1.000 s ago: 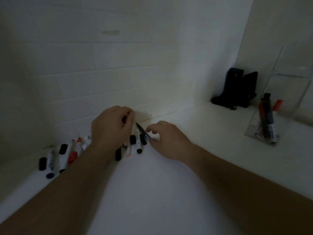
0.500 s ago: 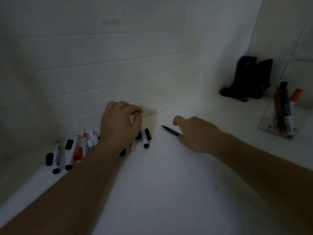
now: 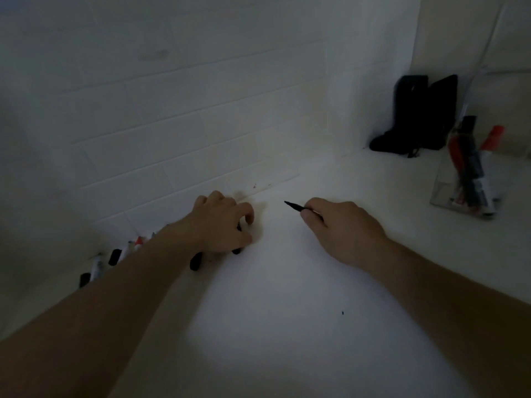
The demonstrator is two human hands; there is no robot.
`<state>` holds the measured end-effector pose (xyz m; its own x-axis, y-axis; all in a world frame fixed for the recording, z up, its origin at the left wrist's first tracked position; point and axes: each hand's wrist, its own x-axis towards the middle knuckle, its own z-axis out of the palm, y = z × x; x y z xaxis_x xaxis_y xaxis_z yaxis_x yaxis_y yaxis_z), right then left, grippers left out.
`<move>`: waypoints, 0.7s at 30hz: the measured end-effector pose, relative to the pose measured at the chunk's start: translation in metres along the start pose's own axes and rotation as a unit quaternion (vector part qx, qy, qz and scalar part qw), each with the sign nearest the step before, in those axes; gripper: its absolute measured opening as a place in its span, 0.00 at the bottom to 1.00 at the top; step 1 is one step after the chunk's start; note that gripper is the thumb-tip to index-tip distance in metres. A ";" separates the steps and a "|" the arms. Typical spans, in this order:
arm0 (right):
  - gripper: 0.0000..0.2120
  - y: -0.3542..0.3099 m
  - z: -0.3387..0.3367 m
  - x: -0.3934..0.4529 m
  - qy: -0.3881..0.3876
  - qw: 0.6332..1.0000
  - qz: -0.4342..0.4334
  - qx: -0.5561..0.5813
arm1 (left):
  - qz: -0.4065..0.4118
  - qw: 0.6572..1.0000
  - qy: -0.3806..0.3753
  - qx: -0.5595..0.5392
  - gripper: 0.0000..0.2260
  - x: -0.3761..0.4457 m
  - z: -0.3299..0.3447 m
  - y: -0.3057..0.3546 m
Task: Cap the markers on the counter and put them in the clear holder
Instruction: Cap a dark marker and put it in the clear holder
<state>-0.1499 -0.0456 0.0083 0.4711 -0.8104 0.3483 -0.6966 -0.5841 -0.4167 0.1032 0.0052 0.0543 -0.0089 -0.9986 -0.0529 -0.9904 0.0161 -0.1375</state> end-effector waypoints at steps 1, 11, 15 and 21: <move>0.17 0.010 -0.006 -0.003 0.007 1.000 0.011 0.017 | 0.004 1.000 -0.010 0.011 0.16 0.005 -0.006 0.012; 0.10 0.015 -0.004 0.003 0.111 0.979 0.027 0.171 | 0.023 0.907 0.269 -0.324 0.12 -0.004 -0.006 0.048; 0.08 0.020 -0.005 0.005 0.135 0.974 0.041 0.176 | -0.018 0.830 0.302 -0.468 0.05 -0.009 0.009 0.072; 0.06 0.016 -0.002 0.004 0.108 0.980 0.040 0.163 | -0.003 0.839 0.325 -0.437 0.05 -0.015 0.016 0.069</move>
<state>-0.1606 -0.0583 0.0045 0.2727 -0.8459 0.4584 -0.5002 -0.5317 -0.6835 0.0369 0.0219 0.0298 0.2039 -0.8203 0.5343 -0.7115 0.2507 0.6565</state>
